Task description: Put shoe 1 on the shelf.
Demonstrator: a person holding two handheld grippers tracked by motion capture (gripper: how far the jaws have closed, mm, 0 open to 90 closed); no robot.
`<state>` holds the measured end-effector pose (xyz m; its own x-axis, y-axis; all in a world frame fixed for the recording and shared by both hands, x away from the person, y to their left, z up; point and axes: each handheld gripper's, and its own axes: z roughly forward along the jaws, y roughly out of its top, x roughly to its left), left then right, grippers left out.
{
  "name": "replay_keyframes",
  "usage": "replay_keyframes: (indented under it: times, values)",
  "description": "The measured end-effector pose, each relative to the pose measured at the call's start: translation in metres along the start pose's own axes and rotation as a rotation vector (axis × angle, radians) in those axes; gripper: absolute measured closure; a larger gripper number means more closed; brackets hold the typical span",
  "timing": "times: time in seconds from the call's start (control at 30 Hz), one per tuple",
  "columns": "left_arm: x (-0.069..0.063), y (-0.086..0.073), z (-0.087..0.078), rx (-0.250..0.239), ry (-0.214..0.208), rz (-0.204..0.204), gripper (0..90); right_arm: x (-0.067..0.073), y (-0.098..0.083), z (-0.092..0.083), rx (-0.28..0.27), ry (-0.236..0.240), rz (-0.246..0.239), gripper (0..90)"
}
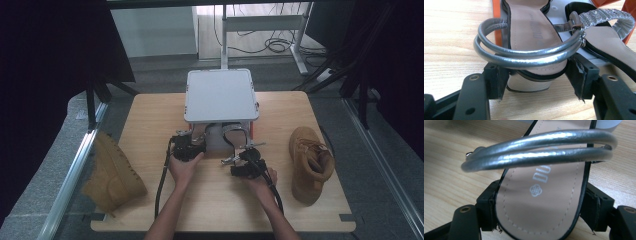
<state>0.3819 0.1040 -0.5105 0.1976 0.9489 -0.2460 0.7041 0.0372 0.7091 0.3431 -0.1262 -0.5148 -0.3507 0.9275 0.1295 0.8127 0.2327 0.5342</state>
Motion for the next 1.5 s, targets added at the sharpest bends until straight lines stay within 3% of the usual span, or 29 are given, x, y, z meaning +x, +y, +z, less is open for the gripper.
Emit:
replay_keyframes:
  times: [0.17,0.3,0.5,0.67,0.87,1.17,1.5]
  values:
    - [0.0,0.0,0.0,0.001,0.004,0.003,37.9,-0.001,0.001,0.002,-0.013,-0.002,0.014,29.7]
    - [-0.001,0.001,0.0,0.004,0.008,0.006,38.0,0.001,0.001,0.0,-0.026,-0.04,-0.017,32.9]
    - [-0.001,0.001,0.0,0.005,0.007,0.004,38.1,-0.006,0.003,-0.004,-0.076,-0.013,0.04,36.2]
    - [-0.001,0.001,0.0,0.005,0.008,0.004,38.1,-0.008,0.009,-0.005,-0.102,-0.02,0.051,36.3]
    - [-0.002,0.0,0.0,0.005,0.014,0.002,38.1,-0.012,0.017,-0.004,-0.114,0.006,0.09,36.6]
    - [-0.002,0.001,0.0,0.007,0.011,0.001,38.2,-0.016,0.028,-0.004,-0.129,-0.003,0.09,36.9]
    - [-0.002,0.001,0.0,0.016,0.008,0.007,38.6,-0.018,0.039,0.001,-0.137,0.007,0.127,37.0]
